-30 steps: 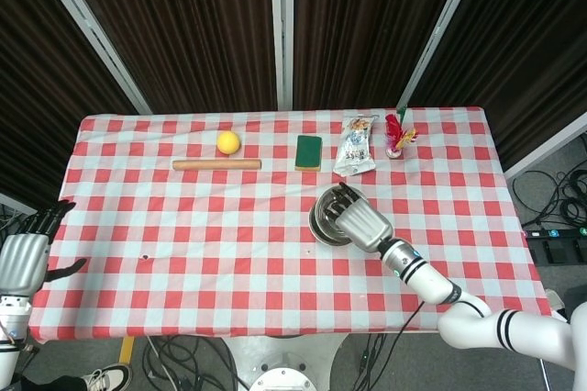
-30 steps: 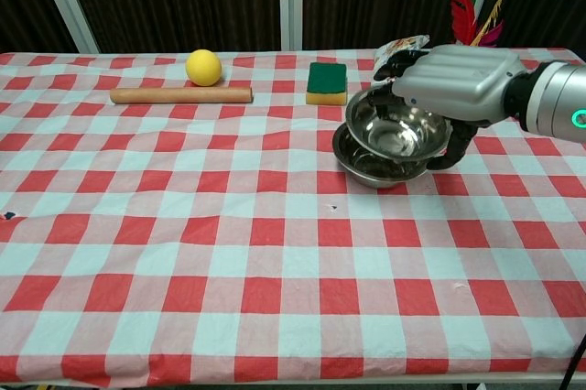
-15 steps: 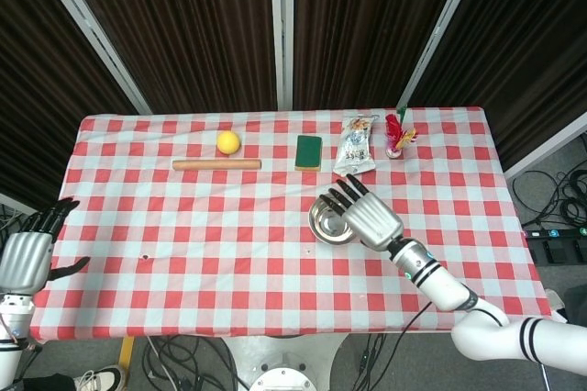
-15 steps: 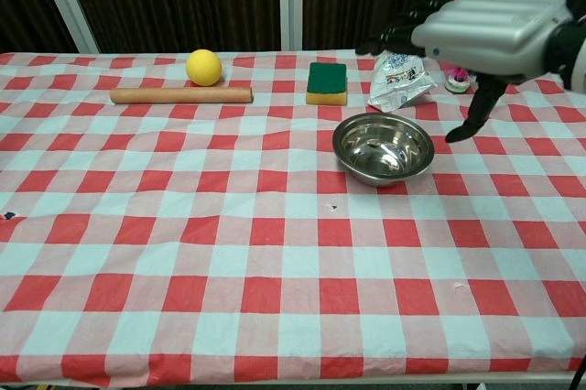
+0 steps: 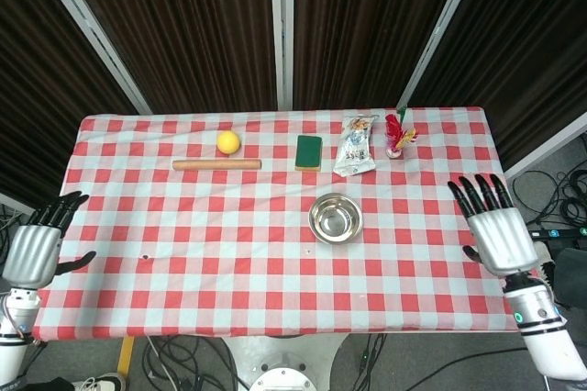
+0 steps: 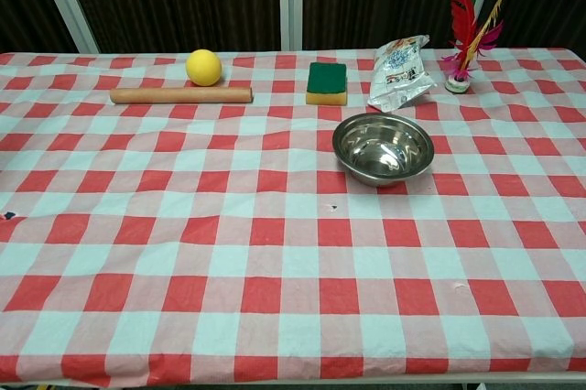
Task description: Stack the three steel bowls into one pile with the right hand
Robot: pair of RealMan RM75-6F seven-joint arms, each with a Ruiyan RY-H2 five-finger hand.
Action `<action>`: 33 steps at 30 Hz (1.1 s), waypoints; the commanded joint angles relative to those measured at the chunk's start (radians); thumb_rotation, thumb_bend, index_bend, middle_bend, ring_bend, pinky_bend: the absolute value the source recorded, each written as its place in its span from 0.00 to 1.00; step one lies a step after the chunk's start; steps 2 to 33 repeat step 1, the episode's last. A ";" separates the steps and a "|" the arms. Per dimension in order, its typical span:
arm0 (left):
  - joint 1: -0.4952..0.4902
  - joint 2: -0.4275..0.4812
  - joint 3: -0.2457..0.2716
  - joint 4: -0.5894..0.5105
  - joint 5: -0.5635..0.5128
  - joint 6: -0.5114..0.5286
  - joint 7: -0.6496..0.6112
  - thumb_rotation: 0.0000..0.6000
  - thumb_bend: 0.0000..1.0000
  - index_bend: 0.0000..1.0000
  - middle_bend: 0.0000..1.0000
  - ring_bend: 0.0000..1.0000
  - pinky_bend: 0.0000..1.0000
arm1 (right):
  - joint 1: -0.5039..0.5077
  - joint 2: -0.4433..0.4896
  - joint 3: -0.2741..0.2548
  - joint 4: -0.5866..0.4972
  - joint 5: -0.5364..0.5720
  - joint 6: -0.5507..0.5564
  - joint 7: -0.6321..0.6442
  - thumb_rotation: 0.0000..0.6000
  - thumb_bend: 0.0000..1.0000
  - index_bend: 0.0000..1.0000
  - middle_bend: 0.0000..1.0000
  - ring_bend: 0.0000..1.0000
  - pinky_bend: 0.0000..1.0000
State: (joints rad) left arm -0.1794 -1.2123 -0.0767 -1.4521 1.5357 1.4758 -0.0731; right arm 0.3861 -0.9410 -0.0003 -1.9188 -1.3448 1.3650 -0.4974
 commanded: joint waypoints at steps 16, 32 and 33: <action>-0.006 0.000 0.002 -0.003 0.004 -0.006 0.009 1.00 0.09 0.19 0.23 0.18 0.24 | -0.072 0.003 -0.029 0.053 -0.041 0.056 0.092 1.00 0.00 0.00 0.06 0.00 0.00; -0.006 0.000 0.002 -0.003 0.004 -0.006 0.009 1.00 0.09 0.19 0.23 0.18 0.24 | -0.072 0.003 -0.029 0.053 -0.041 0.056 0.092 1.00 0.00 0.00 0.06 0.00 0.00; -0.006 0.000 0.002 -0.003 0.004 -0.006 0.009 1.00 0.09 0.19 0.23 0.18 0.24 | -0.072 0.003 -0.029 0.053 -0.041 0.056 0.092 1.00 0.00 0.00 0.06 0.00 0.00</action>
